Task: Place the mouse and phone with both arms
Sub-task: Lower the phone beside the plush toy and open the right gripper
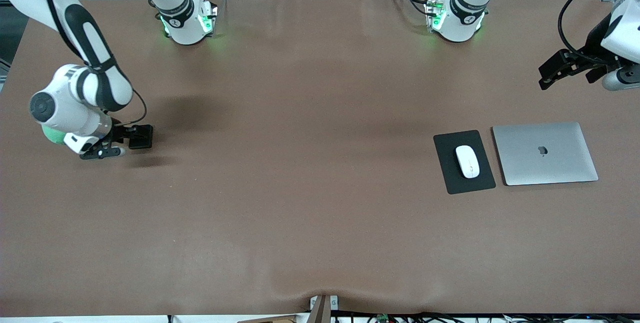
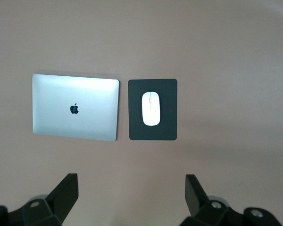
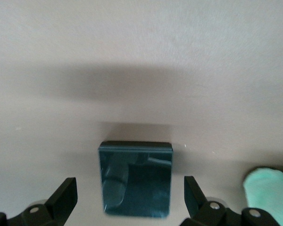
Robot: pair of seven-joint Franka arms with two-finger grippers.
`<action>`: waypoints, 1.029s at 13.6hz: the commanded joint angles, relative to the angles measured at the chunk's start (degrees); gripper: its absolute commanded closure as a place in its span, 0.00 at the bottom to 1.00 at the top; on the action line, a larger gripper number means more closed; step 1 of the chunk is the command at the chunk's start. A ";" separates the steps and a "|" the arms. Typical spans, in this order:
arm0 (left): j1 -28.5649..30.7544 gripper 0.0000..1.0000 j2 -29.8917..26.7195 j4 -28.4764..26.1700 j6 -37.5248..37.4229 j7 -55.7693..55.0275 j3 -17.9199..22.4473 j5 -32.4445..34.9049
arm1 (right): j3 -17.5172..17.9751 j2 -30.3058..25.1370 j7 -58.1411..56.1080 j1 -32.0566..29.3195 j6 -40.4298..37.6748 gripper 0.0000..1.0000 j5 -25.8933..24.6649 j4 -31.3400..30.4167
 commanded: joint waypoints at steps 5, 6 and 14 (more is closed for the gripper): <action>0.44 0.00 -0.36 -0.04 -1.76 -0.06 -0.93 -0.42 | -0.04 0.41 -0.20 2.62 -24.08 0.00 -0.58 21.92; 0.44 0.00 -0.36 0.05 -1.76 -0.06 -0.93 -0.42 | 0.04 0.50 -0.55 2.71 -25.75 0.00 -0.66 24.56; 0.97 0.00 -0.53 -0.13 -1.76 0.65 -0.93 -0.42 | 0.31 2.44 -0.64 9.22 -46.49 0.00 -10.25 48.38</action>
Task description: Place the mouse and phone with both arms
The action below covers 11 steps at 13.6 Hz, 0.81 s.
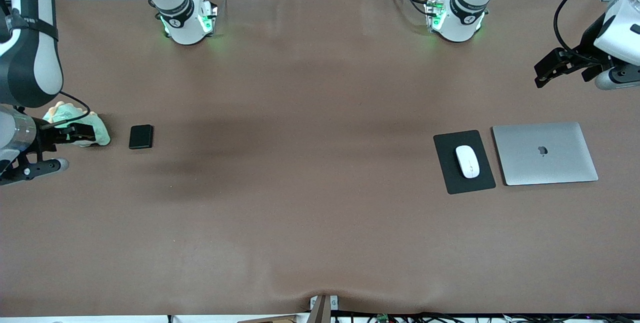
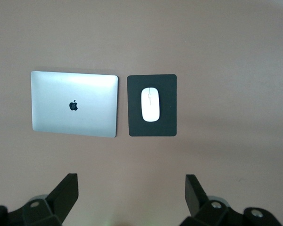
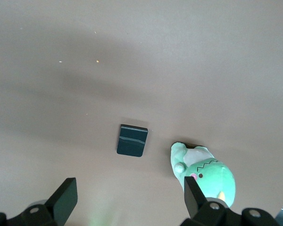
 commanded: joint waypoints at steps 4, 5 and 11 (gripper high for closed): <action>0.96 0.00 -0.88 -0.08 -1.31 0.92 -0.14 -0.42 | -0.64 0.34 -2.11 -0.40 -11.10 0.00 9.85 10.03; 1.05 0.00 -0.71 0.18 -1.31 0.92 -0.06 -0.42 | -0.56 -0.09 -1.24 -0.49 -11.37 0.00 8.64 10.73; 1.05 0.00 -1.15 0.18 -2.10 1.01 0.21 -0.42 | -0.12 -10.36 0.69 0.92 -14.37 0.00 9.15 6.63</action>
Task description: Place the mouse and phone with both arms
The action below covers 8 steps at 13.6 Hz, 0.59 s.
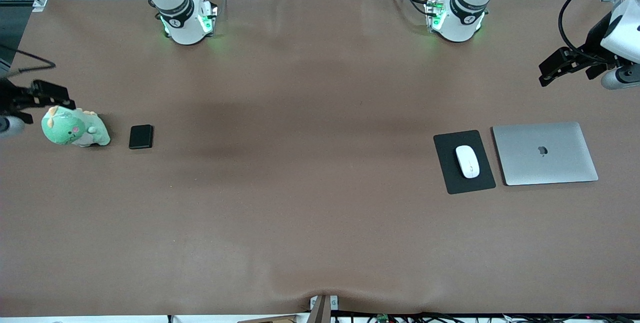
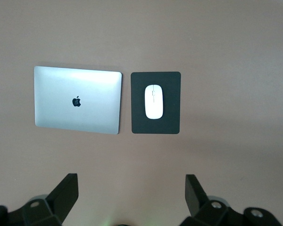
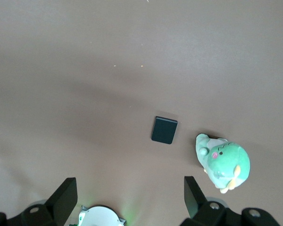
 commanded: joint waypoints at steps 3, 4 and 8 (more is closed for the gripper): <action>0.41 0.00 -2.23 -0.71 -1.05 1.01 -0.24 -0.42 | 0.38 -12.10 8.80 1.38 6.19 0.00 0.67 -15.43; 0.41 0.00 -2.50 -1.33 -1.05 1.01 -0.24 -0.42 | 0.38 -15.44 8.90 1.74 9.17 0.00 0.58 -20.34; 0.32 0.00 -2.85 -1.16 -0.87 1.27 -0.50 -0.51 | 0.03 -21.80 9.07 -0.35 13.51 0.00 0.84 -30.06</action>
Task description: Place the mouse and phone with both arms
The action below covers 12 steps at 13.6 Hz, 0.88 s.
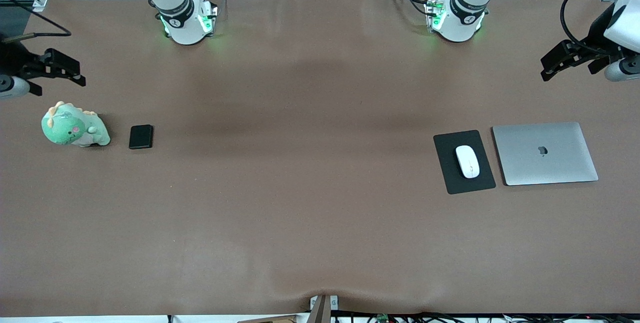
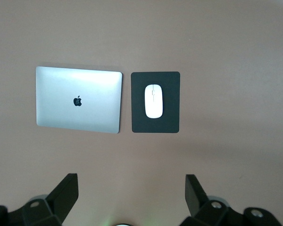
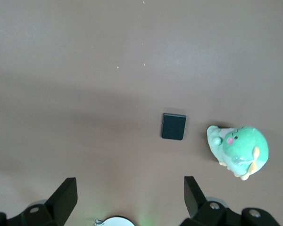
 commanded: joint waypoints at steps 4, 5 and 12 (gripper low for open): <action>0.08 0.00 -0.43 0.01 -0.47 1.16 -0.46 -1.39 | -0.18 -1.95 1.86 -1.68 -1.09 0.00 0.79 -0.45; -0.19 0.00 -0.34 0.01 -0.47 1.07 -0.46 -1.73 | -0.18 -1.86 4.04 -1.42 -1.37 0.00 0.79 -0.45; -0.28 0.00 -0.07 0.10 -0.82 1.16 -0.63 -2.18 | -0.35 1.84 6.09 -1.86 -3.13 0.00 0.00 4.92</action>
